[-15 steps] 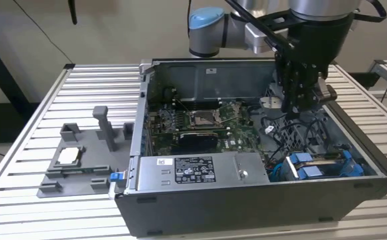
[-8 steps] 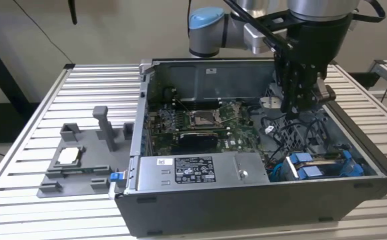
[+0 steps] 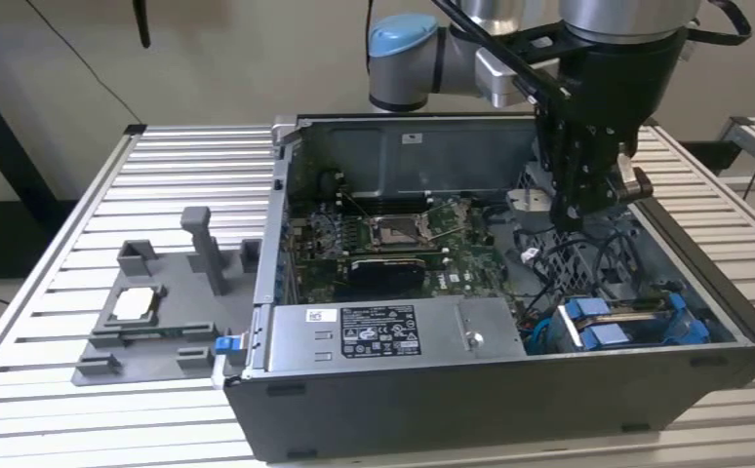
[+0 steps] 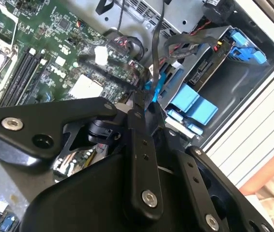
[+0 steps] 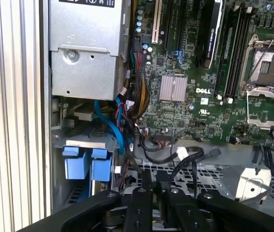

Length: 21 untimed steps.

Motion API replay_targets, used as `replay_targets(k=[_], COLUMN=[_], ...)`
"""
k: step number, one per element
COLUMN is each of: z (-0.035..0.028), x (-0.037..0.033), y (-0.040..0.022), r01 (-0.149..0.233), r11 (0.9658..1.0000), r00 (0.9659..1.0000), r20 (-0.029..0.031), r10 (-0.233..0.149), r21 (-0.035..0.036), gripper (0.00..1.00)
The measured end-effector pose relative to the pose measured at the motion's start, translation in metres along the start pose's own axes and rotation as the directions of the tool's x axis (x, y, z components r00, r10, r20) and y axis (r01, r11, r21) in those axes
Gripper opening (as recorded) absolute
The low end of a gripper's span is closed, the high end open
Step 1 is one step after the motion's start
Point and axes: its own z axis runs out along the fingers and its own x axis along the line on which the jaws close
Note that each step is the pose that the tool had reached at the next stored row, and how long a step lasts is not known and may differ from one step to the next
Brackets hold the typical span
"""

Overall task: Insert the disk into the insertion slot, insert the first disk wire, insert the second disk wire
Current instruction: 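Insert the second disk wire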

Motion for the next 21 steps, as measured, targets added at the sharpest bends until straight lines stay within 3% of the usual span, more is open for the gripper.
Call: replay_targets(k=[1,5,10,11,13,15,19,21], z=[0.0,0.0001,0.0001,0.0001,0.0003,0.0003,0.0007,0.0016], x=[0.0,0.0,-0.0008,-0.0012,-0.0015,-0.0016,-0.0016,-0.0015], y=[0.0,0.0,-0.0001,0.0001,0.0,0.0001,0.0002,0.0003], r01=[0.0,0.0,0.002,0.001,0.001,0.0,0.001,0.0], r11=[1.0,1.0,1.0,1.0,1.0,1.0,1.0,1.0], r00=[1.0,1.0,0.9999,0.9999,0.9999,0.9997,0.9989,0.9987], r20=[0.0,-0.0009,-0.0108,-0.013,-0.0163,-0.0236,-0.0466,-0.0505], r10=[0.0,0.0,-0.002,-0.001,-0.001,0.0,-0.001,0.0], r21=[0.0,0.0002,0.0,0.0005,0.0017,0.0022,0.0027,0.0038], gripper=[0.18,0.18,0.19,0.26,0.26,0.26,0.17,0.16])
